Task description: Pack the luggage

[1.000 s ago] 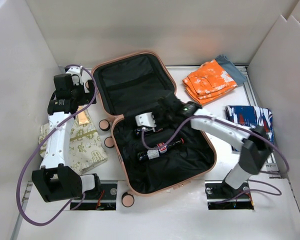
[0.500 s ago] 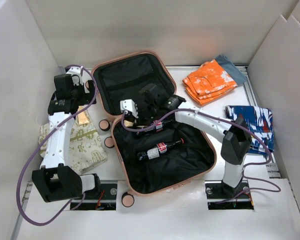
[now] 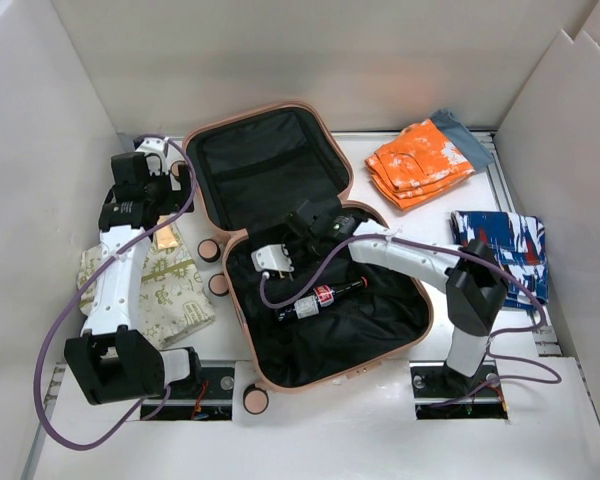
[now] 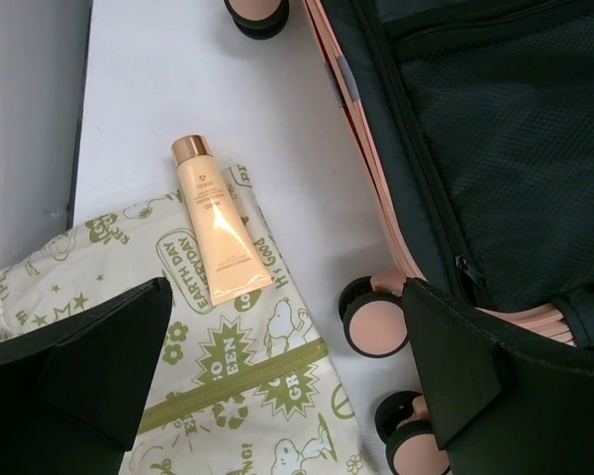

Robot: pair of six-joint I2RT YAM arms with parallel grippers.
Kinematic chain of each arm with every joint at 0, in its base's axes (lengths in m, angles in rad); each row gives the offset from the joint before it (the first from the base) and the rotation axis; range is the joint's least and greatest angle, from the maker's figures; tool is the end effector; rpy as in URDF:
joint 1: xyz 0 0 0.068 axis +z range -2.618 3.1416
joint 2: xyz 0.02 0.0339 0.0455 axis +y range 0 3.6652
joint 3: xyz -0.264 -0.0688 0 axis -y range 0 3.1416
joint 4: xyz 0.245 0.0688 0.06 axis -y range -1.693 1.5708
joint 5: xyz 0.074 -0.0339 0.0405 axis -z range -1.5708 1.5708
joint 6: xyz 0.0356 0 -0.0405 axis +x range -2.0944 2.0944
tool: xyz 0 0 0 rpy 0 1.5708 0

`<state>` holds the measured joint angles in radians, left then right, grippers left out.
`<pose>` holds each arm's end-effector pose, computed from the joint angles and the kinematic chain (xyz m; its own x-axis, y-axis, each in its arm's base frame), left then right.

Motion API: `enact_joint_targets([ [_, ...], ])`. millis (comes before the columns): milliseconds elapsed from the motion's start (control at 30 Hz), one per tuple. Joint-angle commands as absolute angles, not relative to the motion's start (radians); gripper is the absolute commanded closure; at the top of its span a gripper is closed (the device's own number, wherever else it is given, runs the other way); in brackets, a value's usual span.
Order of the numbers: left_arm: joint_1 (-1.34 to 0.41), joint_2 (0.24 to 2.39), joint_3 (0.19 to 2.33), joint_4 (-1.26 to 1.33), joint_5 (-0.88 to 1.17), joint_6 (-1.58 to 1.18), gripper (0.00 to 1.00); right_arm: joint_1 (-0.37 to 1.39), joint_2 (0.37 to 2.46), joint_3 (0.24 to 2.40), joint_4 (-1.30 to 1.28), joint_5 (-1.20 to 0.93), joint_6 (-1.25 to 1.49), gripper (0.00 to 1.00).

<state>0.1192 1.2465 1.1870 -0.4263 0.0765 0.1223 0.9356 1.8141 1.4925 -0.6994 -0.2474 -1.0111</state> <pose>0.2792 0.0307 0.3579 -0.4664 0.0666 -0.8820 0.0055 0.9974 0.0725 0.2254 0.3205 0.2567 0.4571 -0.7646 -0.4544 -0.8834 -0.3309 -0.3319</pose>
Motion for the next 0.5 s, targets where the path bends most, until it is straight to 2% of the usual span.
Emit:
enact_joint_targets([
  [0, 0.118, 1.212, 1.163, -0.388, 0.074, 0.129, 0.0, 0.925, 1.764, 1.451, -0.712, -0.127, -1.117, 1.0],
  [167, 0.118, 1.212, 1.126, -0.359, 0.074, 0.138, 0.0, 0.914, 1.799, 1.414, -0.617, -0.117, -1.108, 0.96],
  [300, 0.118, 1.212, 1.08, -0.359, 0.103, 0.172, 0.0, 0.905, 1.844, 1.414, -0.583, -0.092, -1.068, 0.76],
  [333, 0.118, 1.212, 1.08, -0.359, 0.121, 0.182, 0.0, 0.894, 1.844, 1.414, -0.583, -0.092, -1.049, 0.62],
  [367, 0.118, 1.222, 1.066, -0.374, 0.149, 0.205, 0.0, 0.894, 1.844, 1.423, -0.574, -0.092, -1.039, 0.56],
  [467, 0.118, 1.232, 1.033, -0.374, 0.149, 0.224, 0.0, 0.885, 1.833, 1.424, -0.561, -0.071, -1.019, 0.45],
])
